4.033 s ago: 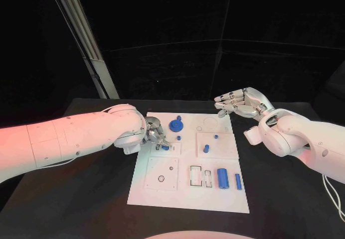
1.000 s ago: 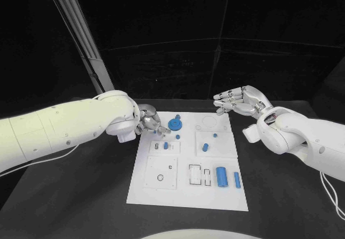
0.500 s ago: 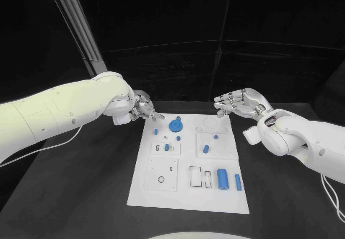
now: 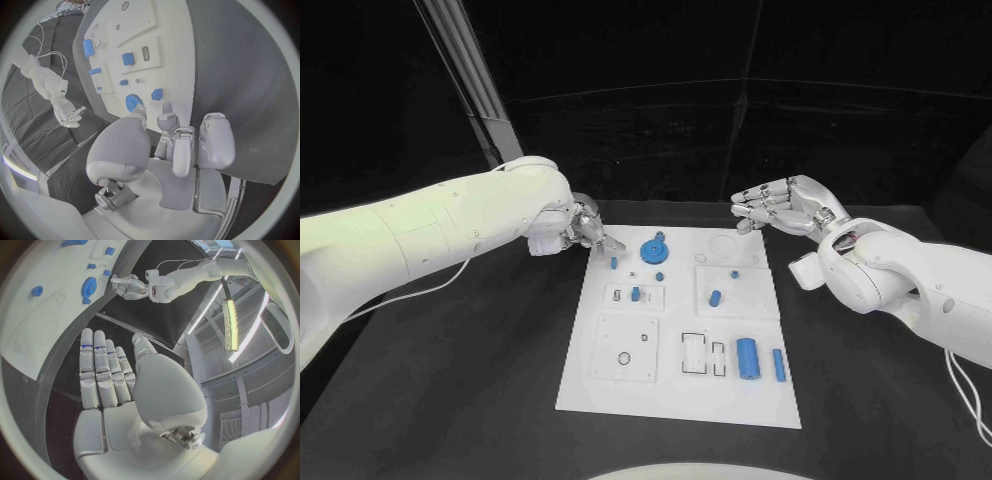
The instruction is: Assemble the parts on the task board
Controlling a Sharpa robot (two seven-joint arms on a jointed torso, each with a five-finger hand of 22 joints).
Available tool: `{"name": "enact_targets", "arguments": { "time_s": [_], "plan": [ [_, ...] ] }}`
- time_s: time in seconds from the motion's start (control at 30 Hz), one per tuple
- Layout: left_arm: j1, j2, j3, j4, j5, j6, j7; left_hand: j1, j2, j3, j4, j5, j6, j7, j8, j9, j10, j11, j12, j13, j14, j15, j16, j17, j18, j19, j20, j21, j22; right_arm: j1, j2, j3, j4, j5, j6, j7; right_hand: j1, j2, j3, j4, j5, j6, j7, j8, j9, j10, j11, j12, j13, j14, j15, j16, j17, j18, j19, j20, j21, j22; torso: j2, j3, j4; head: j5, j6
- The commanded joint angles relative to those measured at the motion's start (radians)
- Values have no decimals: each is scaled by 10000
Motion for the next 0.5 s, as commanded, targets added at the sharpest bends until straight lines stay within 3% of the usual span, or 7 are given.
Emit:
{"name": "enact_targets", "arguments": {
  "time_s": [0.03,0.5],
  "plan": [
    [0,77,-20,-115,-289,-30,417,-108,14,-85,-18,-41,73,-4,62,21,92,-1,54,35,1040,-54,31,2635,110,55,-23,51,39,17,13,7,38,35,71,129,-114,-11,-74,-5,87,-72,-28,30,16,-79,-21,61,-3,-76,17,0,-19,38,46,47,-42,-20,-2,8,0,8,-14],
    [-30,260,-51,-178,-308,381,469,227,141,-169,-106,-20,134,-51,161,65,166,-45,103,92,1040,-91,31,2635,94,86,-56,107,115,17,46,8,-5,35,74,130,-114,-11,-74,-5,87,-72,-28,30,16,-79,-21,61,-3,-76,17,0,-19,38,46,47,-42,-20,-19,14,8,12,-64]
  ]
}}
